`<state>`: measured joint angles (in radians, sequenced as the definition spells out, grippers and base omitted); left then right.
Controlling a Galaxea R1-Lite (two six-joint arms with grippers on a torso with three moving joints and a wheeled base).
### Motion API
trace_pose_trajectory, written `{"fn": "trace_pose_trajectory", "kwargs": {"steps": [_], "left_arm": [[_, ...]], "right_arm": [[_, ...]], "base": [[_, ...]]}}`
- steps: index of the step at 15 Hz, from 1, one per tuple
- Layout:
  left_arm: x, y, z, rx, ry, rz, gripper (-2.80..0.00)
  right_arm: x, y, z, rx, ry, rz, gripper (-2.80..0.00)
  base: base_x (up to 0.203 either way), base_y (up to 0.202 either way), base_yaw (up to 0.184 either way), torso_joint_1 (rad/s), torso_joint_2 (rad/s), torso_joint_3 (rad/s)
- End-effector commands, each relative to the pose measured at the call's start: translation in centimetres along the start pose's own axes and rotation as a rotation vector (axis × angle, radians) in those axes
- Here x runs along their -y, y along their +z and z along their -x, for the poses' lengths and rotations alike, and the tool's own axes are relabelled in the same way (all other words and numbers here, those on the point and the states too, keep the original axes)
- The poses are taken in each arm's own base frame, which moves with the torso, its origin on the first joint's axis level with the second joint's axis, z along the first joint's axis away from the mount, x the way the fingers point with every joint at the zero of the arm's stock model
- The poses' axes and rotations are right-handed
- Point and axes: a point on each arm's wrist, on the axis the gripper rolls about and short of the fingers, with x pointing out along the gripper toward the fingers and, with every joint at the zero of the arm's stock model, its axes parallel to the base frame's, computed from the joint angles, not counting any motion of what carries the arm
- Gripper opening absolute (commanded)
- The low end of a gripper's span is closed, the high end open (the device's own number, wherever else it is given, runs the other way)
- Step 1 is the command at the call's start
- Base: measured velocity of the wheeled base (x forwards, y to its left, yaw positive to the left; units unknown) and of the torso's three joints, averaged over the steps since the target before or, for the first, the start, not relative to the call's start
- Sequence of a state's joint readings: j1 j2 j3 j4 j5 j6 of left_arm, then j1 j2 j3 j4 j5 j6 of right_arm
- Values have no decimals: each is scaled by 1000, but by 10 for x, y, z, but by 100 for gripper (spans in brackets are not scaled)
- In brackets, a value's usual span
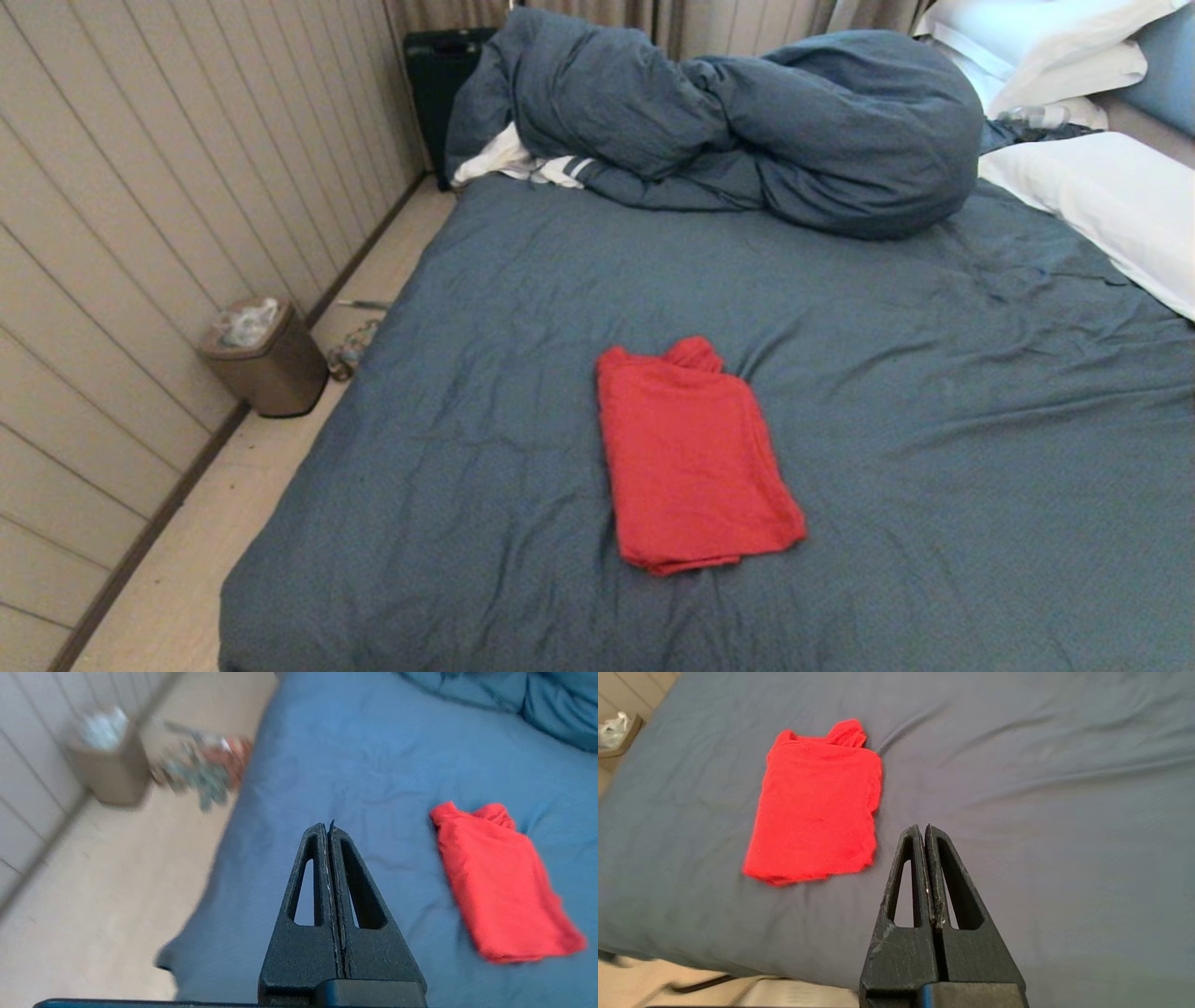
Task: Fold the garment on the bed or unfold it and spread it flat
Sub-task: Unford the red T-shirt
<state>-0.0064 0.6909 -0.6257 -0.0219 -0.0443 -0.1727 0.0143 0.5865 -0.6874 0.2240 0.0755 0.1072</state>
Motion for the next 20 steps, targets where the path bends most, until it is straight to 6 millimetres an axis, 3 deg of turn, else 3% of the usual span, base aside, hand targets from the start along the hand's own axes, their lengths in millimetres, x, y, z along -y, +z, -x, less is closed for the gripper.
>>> {"fn": "trace_pose_trajectory", "kwargs": {"steps": [1,3,5,9,14,17,20], "left_arm": [[2,11,-63,-160,-3,25,-280],[25,13,-107,-265,-113,50,-280],[62,-4,-143,-391,-209,53,-280],[128,-42,-191,-511,-278,112,-280],[154,-85,-225,-572,-273,182,-280],[170,-102,-230,-585,-303,198,-280],[189,-117,-233,-596,-329,192,-280]], "right_arm": [[2,19,-56,-165,-16,-41,-280],[4,29,-102,-265,-38,-131,-280],[7,29,-143,-356,-65,-199,-280],[13,1,-201,-551,-102,-246,-280],[-19,-33,-227,-726,-1,-189,-280],[-41,-54,-232,-817,64,-140,-280],[-45,-75,-251,-900,54,-127,-280]], "base": [[0,0,0,0,0,0],[0,0,0,0,0,0],[0,0,0,0,0,0],[0,0,0,0,0,0],[0,0,0,0,0,0],[0,0,0,0,0,0],[0,0,0,0,0,0]]}}
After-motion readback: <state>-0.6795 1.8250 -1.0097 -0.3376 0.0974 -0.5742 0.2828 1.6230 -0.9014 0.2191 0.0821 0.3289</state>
